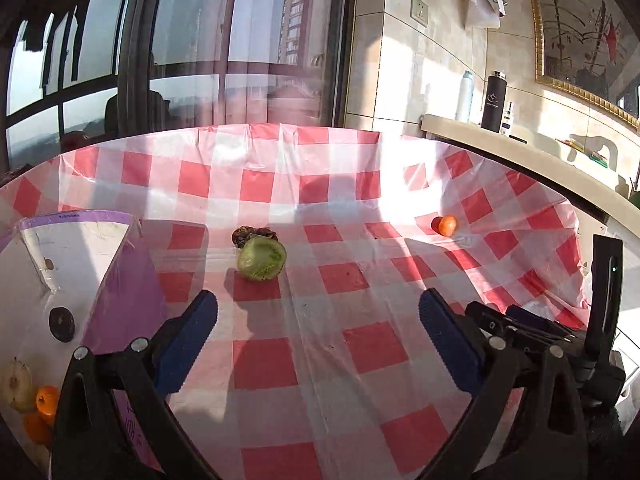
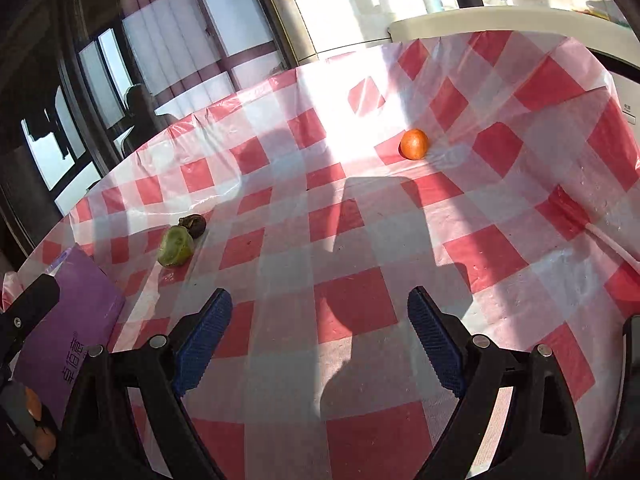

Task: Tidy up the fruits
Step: 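Move both tools back over the remaining fruits on the tablecloth, then grasp the small orange with the right tool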

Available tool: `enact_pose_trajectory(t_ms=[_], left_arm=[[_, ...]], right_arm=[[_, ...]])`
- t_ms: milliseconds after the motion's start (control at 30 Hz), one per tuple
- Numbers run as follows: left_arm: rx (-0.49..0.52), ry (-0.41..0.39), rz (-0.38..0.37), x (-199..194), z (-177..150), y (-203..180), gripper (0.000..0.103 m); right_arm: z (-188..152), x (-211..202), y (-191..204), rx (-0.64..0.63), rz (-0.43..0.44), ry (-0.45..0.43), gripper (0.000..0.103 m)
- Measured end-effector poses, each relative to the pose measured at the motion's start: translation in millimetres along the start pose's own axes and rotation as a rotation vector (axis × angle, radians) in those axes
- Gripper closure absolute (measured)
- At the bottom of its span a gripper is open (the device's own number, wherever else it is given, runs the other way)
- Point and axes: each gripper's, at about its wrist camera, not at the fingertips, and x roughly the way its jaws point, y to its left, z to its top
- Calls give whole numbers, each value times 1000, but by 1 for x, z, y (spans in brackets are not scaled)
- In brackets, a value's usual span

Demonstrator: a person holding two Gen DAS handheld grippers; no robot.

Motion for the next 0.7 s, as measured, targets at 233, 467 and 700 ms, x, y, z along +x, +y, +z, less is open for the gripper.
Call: enact_pose_trajectory(t_ms=[233,467,700], left_arm=[[-222,191,5,98,-12,38,2],[-347,203,-41,106,-15,60,2],[-355,172,-14,102,-15,60,2]], right_arm=[[42,42,-44,62,-83,24,16],[103,119,-72,173,-194,43,25],[148,195,-71,176,-365,127,38]])
